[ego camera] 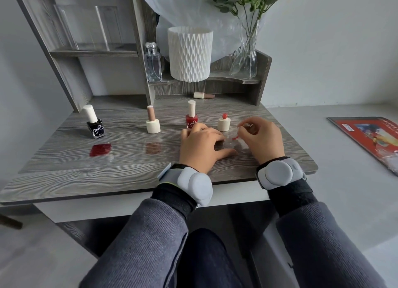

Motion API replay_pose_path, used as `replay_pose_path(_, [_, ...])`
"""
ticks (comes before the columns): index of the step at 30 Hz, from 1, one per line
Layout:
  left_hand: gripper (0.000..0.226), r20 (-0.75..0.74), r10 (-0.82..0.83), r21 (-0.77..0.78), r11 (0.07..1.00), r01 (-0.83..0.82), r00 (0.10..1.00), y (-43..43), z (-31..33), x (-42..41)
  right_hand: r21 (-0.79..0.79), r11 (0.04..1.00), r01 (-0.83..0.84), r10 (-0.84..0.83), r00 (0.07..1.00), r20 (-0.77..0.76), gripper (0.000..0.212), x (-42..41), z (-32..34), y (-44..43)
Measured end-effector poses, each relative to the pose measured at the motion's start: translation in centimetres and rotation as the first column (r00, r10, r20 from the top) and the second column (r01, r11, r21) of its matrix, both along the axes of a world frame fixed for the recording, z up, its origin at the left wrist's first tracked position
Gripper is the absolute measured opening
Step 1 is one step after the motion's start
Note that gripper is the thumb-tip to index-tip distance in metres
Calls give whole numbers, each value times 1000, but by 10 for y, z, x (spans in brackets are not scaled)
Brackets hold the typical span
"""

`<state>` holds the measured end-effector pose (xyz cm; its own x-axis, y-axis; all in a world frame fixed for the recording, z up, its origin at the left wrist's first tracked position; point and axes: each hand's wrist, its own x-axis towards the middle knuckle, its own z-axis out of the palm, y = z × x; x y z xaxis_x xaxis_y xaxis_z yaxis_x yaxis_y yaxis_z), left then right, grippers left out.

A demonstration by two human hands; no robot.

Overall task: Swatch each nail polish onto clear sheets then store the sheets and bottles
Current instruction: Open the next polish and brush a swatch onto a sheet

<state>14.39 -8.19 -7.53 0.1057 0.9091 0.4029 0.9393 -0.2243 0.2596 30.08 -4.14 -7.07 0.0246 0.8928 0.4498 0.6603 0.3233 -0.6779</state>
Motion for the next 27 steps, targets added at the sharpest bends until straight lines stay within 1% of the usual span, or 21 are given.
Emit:
replay_pose_path(2, [53,7,-4,-2,1000,4,1000,0,0,0,42,999,2,2,995,-98,11,0,2,-2])
replay_pose_path(4, [54,11,-4,-8,1000,5,1000,-1,0,0,49,998,-28,37,984,-172,10,-1,4,-3])
replay_pose_path(6, [55,10,-3,-15,1000,3,1000,-1,0,0,33,997,-66,71,978,-195,9,-1,4,-2])
replay_pose_path(8, [55,8,-3,-19,1000,3,1000,-1,0,0,16,995,-96,98,984,-151,17,0,4,-2])
replay_pose_path(9, [55,7,-4,-18,1000,4,1000,-1,0,0,10,995,-103,103,988,-116,17,0,3,-2])
replay_pose_path(12, [54,5,-4,-11,1000,4,1000,-1,0,0,0,997,-76,76,996,-38,11,-1,1,-1])
replay_pose_path(17, [52,15,-3,-3,1000,3,1000,-1,0,0,-26,1000,-4,6,998,63,12,-2,-1,0])
replay_pose_path(19, [53,22,-2,-8,1000,2,1000,-1,0,0,9,998,54,-55,998,40,12,-2,0,0])
replay_pose_path(20, [53,22,-1,-12,1000,1,1000,-2,0,1,42,997,71,-72,997,4,12,-1,0,-1])
replay_pose_path(23, [53,20,0,-23,1000,1,1000,-2,1,1,129,990,54,-37,991,-132,12,-1,2,-2])
replay_pose_path(25, [52,20,3,-26,1000,-3,1000,-2,1,1,142,990,7,11,992,-126,11,-2,2,-2])
replay_pose_path(27, [52,14,5,-28,1000,-4,1000,-2,2,1,129,991,-36,44,997,-56,11,-3,2,-3])
